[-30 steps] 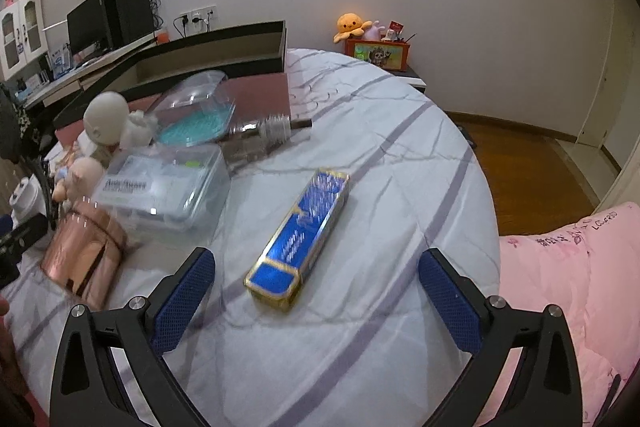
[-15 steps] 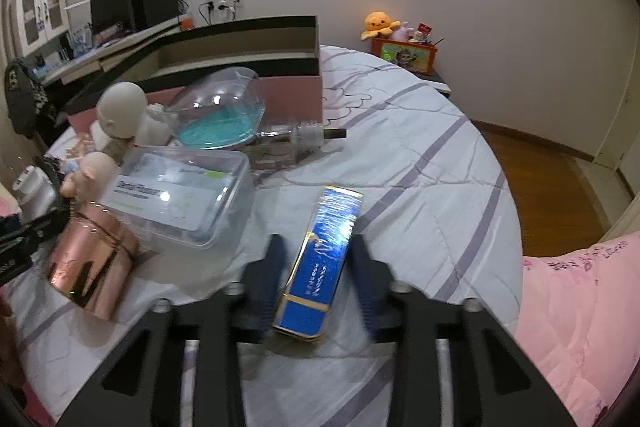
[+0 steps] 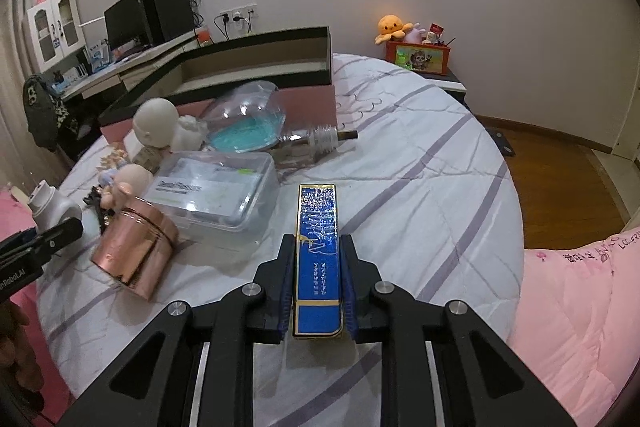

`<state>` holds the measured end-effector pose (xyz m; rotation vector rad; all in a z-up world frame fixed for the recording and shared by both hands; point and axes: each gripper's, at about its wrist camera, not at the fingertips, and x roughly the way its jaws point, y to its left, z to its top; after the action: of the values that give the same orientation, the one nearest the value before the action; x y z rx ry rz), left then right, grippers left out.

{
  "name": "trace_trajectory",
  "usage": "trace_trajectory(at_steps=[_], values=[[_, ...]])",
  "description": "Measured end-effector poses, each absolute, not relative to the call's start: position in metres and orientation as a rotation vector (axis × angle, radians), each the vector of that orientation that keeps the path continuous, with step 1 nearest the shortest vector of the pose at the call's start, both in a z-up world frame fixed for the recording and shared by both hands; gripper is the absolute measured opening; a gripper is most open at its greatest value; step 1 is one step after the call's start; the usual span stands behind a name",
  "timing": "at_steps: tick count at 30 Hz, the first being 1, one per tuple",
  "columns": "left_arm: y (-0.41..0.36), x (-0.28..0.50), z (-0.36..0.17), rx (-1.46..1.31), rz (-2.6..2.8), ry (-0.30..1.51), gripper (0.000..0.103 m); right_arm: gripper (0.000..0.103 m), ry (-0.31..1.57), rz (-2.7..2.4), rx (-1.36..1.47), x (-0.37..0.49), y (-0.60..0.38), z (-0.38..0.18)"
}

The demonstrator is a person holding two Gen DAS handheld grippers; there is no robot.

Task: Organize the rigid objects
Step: 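Carry both items into the tray box and open both grippers to release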

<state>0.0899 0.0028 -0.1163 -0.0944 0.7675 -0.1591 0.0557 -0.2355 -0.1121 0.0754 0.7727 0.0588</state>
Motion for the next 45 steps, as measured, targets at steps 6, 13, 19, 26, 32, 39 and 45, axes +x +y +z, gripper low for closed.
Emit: trace_trajectory(at_steps=[6, 13, 19, 26, 32, 39, 45], values=[[0.010, 0.078, -0.100, -0.092, -0.155, 0.731, 0.055, 0.021, 0.728, 0.100, 0.081, 0.050, -0.231, -0.090], [0.004, 0.084, -0.060, -0.065, -0.162, 0.655, 0.056, 0.021, 0.667, 0.211, 0.062, 0.062, -0.210, -0.052], [-0.007, 0.134, -0.021, -0.039, -0.159, 0.591, 0.056, 0.021, 0.633, 0.259, 0.025, 0.121, -0.195, -0.019], [-0.031, 0.224, -0.028, -0.002, -0.172, 0.650, 0.056, 0.021, 0.716, 0.272, 0.043, 0.216, -0.192, -0.023], [-0.039, 0.282, -0.051, -0.024, -0.165, 0.737, 0.050, 0.021, 0.852, 0.273, 0.073, 0.275, -0.193, -0.055], [-0.042, 0.300, -0.066, -0.018, -0.151, 0.785, 0.050, 0.021, 0.936, 0.257, 0.069, 0.295, -0.189, -0.080], [-0.031, 0.283, -0.060, -0.013, -0.127, 0.740, 0.097, 0.068, 0.928, 0.248, 0.076, 0.287, -0.192, -0.078]])
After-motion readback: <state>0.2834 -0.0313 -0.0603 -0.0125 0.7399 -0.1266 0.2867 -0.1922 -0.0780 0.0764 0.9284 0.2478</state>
